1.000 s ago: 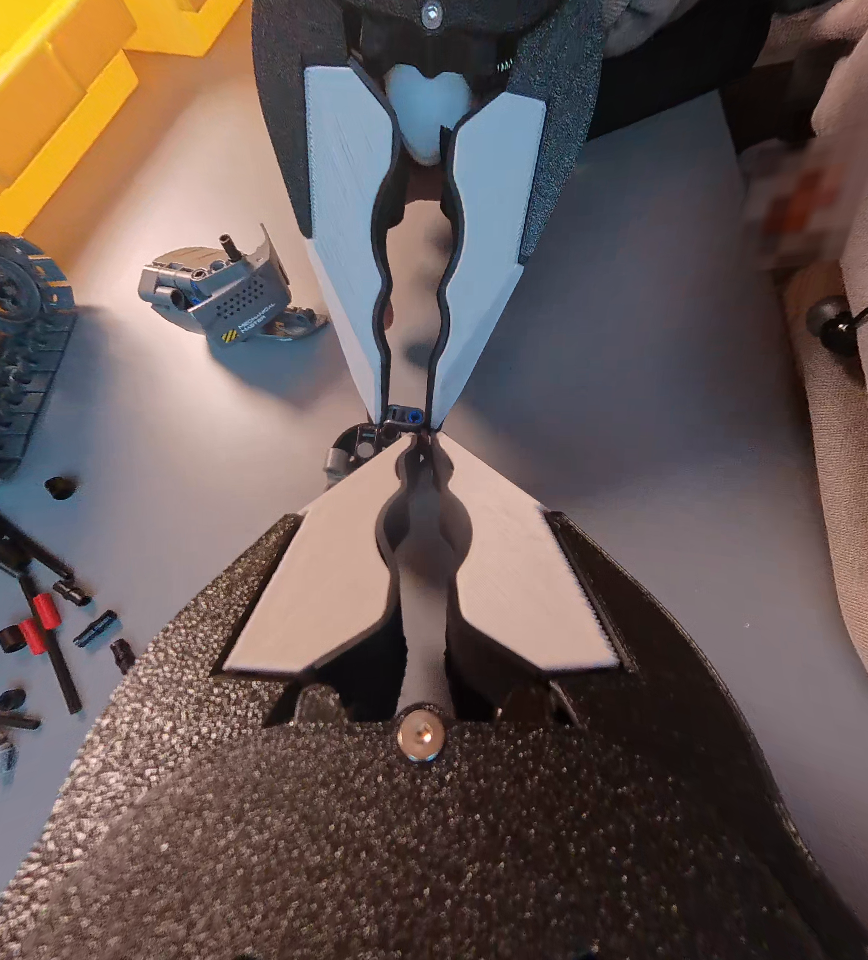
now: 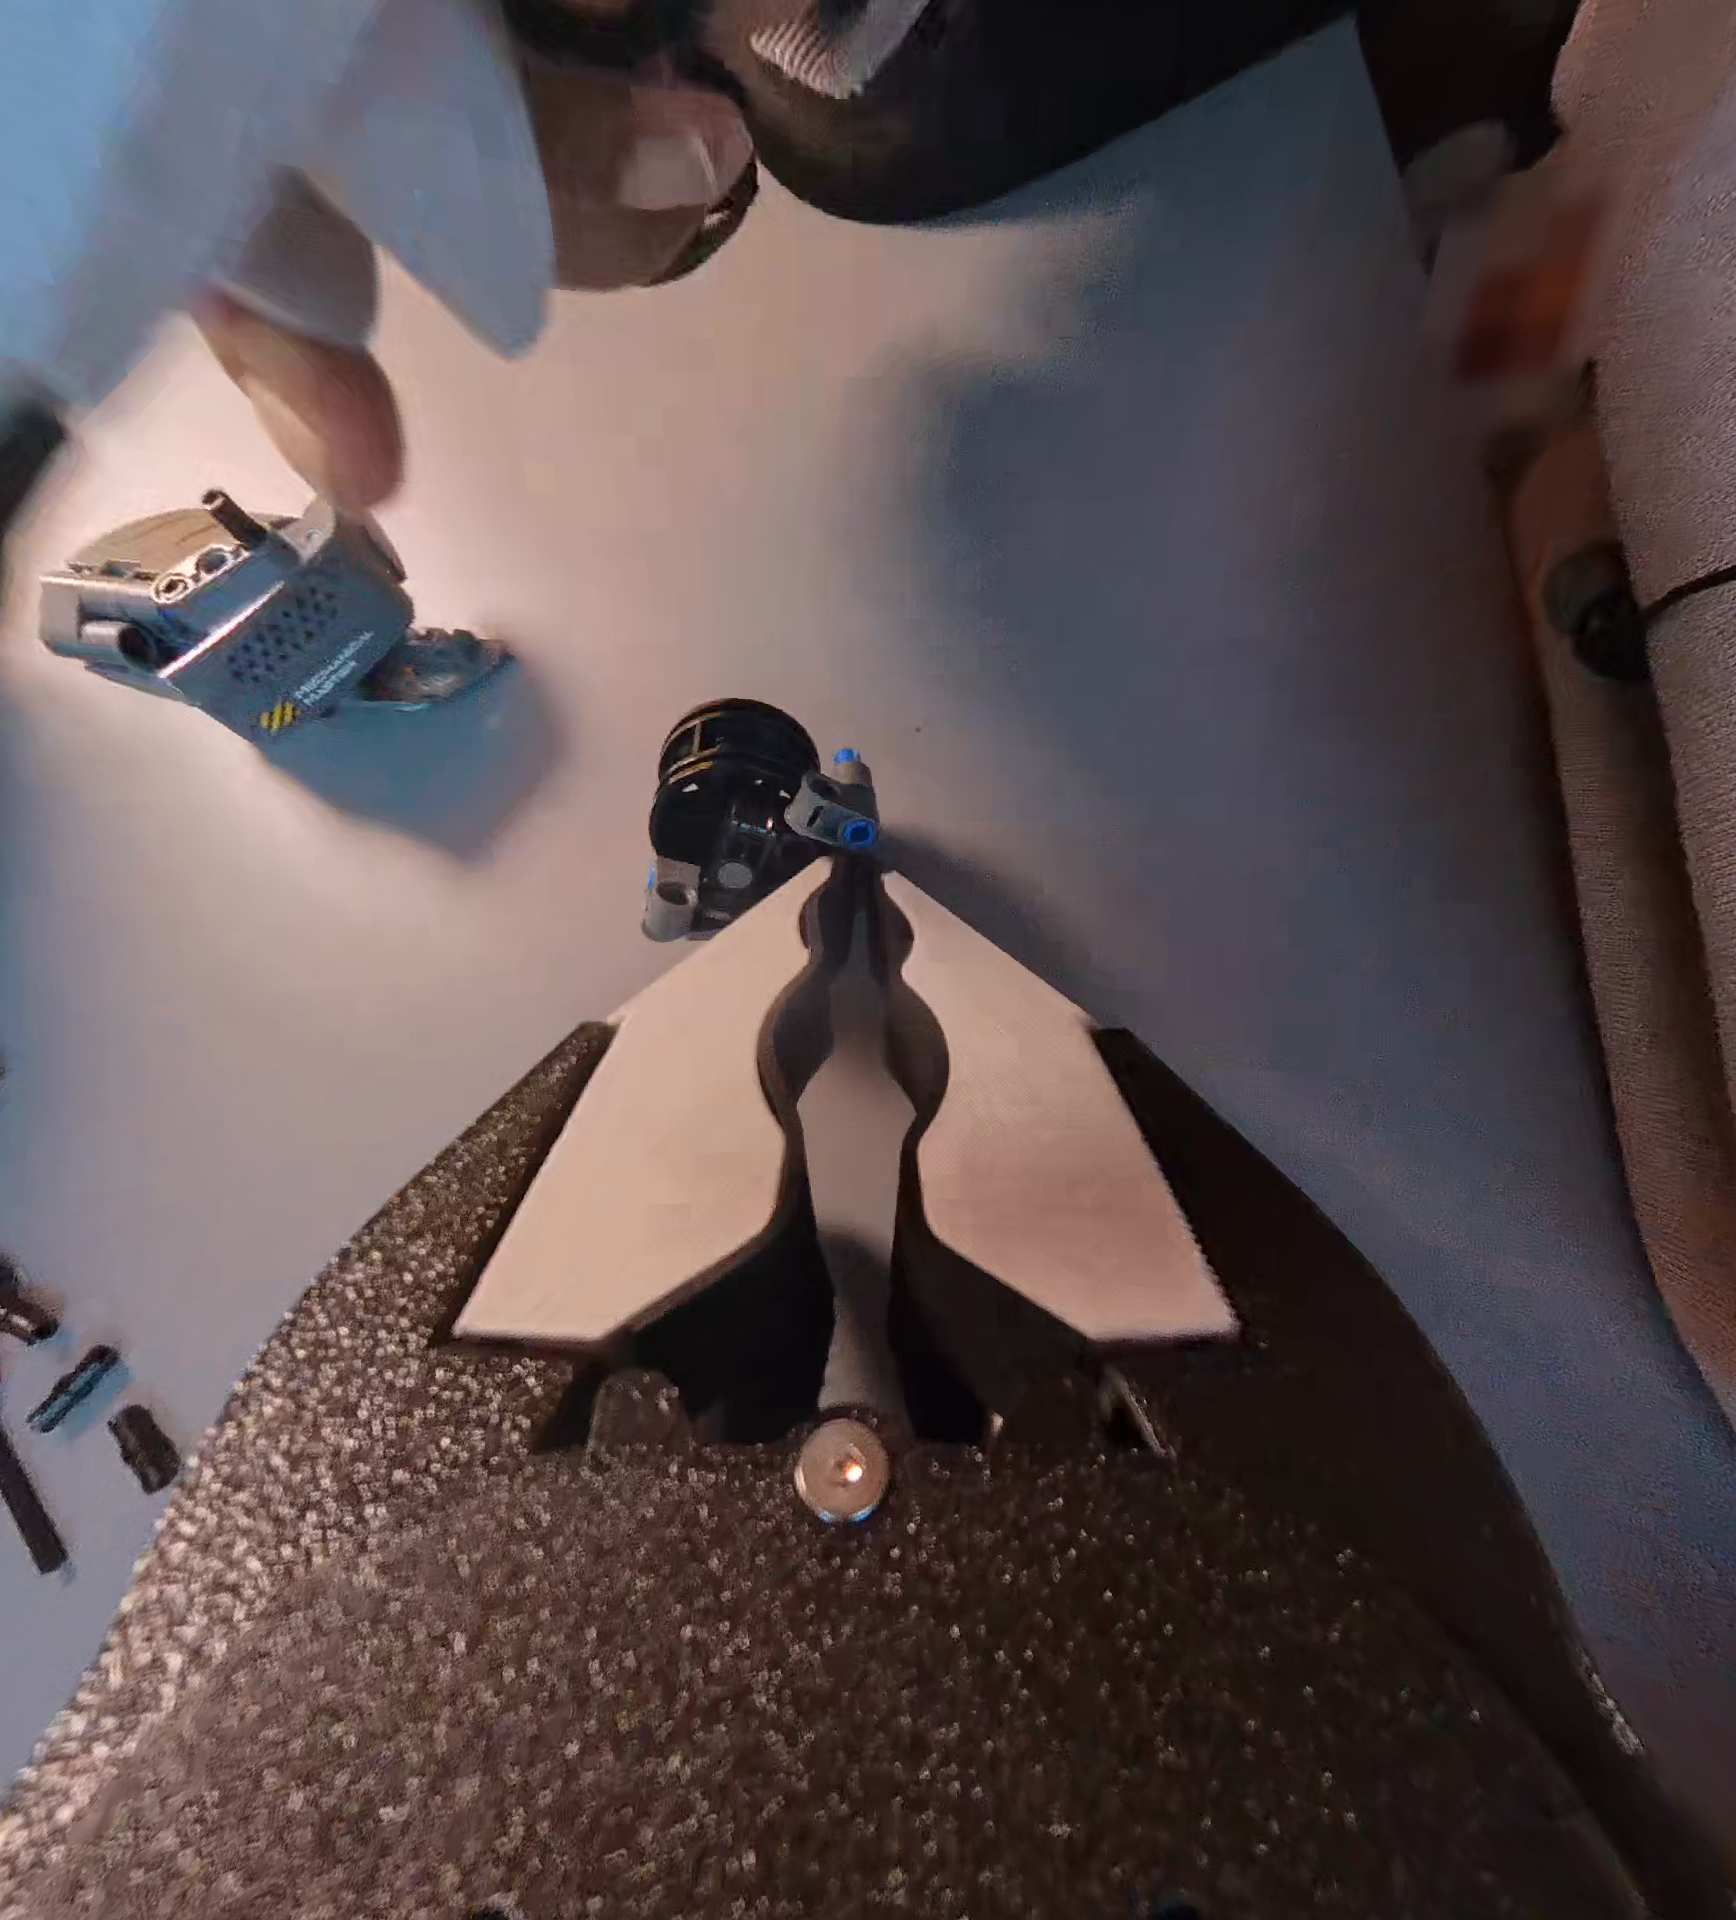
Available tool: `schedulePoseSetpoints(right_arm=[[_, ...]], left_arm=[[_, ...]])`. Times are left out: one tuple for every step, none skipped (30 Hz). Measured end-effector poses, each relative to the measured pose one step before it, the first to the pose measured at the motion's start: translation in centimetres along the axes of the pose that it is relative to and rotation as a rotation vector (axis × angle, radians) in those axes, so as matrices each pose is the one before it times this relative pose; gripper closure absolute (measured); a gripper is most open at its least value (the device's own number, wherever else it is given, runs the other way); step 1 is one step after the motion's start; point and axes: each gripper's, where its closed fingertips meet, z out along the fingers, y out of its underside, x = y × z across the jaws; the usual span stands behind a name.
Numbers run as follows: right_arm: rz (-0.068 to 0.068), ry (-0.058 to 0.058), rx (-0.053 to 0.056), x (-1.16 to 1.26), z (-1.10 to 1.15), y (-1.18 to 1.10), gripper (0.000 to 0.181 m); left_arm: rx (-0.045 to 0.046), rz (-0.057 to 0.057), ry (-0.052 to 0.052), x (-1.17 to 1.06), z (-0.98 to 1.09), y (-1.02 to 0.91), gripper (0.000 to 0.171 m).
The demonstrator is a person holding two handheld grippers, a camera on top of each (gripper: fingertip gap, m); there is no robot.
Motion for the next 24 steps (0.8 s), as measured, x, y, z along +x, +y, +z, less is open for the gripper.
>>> schedulePoseSetpoints(right_arm=[[0.0311, 0.0311, 0.0084, 1.077, -0.836, 0.001, 0.181], [0.0190, -0.0024, -0.0264, 0.473, -0.624, 0.595, 0.181], [0.0189, -0.0360, -0.0370, -0.399, -0.289, 0.751, 0.181], [-0.0003, -0.0424, -0.0577, -0.826, 0.101, 1.120, 0.181], [-0.0257, -0.0121, -0.0689, -0.592, 0.439, 1.303, 0.172], [-0.0369, -0.0004, -0.0636, -0.598, 0.623, 1.184, 0.164], [-0.0336, -0.0223, -0.0645, -0.955, 0.721, 1.049, 0.160], [-0.0305, -0.0005, -0.0464, -0.573, 0.694, 0.671, 0.156], [-0.0261, 0.0095, -0.0390, -0.261, 0.560, 0.528, 0.156], [-0.0182, 0.0075, -0.0416, -0.114, 0.453, 0.544, 0.156], [-0.0127, 0.0199, -0.0175, 0.184, 0.272, 0.173, 0.159], [-0.0082, 0.0201, -0.0081, 0.245, 0.068, 0.016, 0.166], [-0.0092, -0.0043, -0.0102, -0.043, -0.040, 0.010, 0.166], [0.0057, -0.0030, -0.0057, 0.009, -0.037, -0.032, 0.166], [0.0033, 0.0073, -0.0018, 0.135, 0.027, 0.006, 0.166], [-0.0017, 0.0032, 0.0003, 0.005, 0.028, 0.005, 0.166], [-0.0084, 0.0068, -0.0004, 0.007, 0.007, -0.031, 0.166], [-0.0180, 0.0150, 0.0009, 0.063, -0.027, -0.111, 0.166], [-0.0257, 0.0124, 0.0031, -0.012, -0.039, -0.165, 0.166], [-0.0165, 0.0127, 0.0031, 0.054, -0.031, -0.174, 0.166], [-0.0077, 0.0063, 0.0067, 0.046, -0.046, -0.183, 0.166], [0.0065, -0.0033, 0.0100, 0.044, -0.074, -0.147, 0.166], [0.0211, -0.0086, 0.0104, 0.083, -0.081, -0.075, 0.166], [0.0228, -0.0108, 0.0100, 0.064, -0.088, -0.024, 0.166]], left_arm=[[0.00368, -0.0162, 0.0123, -0.040, -0.088, 0.059, 0.171], [0.00569, -0.0233, 0.0100, -0.107, -0.211, 0.106, 0.171], [0.01084, -0.0276, 0.0114, -0.122, -0.252, 0.025, 0.170], [0.01877, -0.0296, 0.0082, -0.191, -0.231, -0.119, 0.170], [0.01948, -0.0294, 0.0130, -0.165, -0.187, -0.166, 0.171], [0.01197, -0.0223, 0.0098, -0.136, -0.129, -0.137, 0.170], [0.00677, -0.0093, -0.0013, -0.160, -0.091, -0.136, 0.170], [0.00515, -0.0034, 0.0058, 0.034, -0.063, -0.139, 0.170], [0.00434, -0.0051, -0.0040, -0.087, -0.029, -0.108, 0.171], [-0.00676, 0.0011, -0.0089, -0.103, 0.017, 0.057, 0.171], [-0.02352, 0.0066, -0.0124, -0.098, 0.080, 0.324, 0.171], [-0.01113, 0.0120, -0.0108, -0.015, 0.070, 0.170, 0.171], [-0.00158, 0.0036, -0.0037, 0.062, -0.007, -0.004, 0.171], [0.00173, -0.0012, 0.0014, 0.054, -0.049, -0.063, 0.171], [-0.00057, -0.0016, -0.0062, -0.099, -0.069, -0.015, 0.171], [-0.00275, -0.0004, -0.0029, -0.058, -0.064, 0.024, 0.171], [0.00403, -0.0021, 0.0042, 0.049, -0.071, -0.037, 0.171], [0.00977, -0.0094, 0.0039, 0.004, -0.118, -0.112, 0.171], [0.01043, -0.0083, 0.0069, 0.024, -0.143, -0.100, 0.171], [0.00866, -0.0038, 0.0039, -0.012, -0.162, -0.097, 0.171], [0.00786, -0.0020, 0.0012, -0.039, -0.186, -0.111, 0.171], [0.00791, -0.0046, 0.0049, 0.017, -0.167, -0.117, 0.171], [0.00737, -0.0039, 0.0009, -0.029, -0.129, -0.118, 0.171], [0.00465, 0.0007, -0.0041, -0.051, -0.082, -0.102, 0.171]])
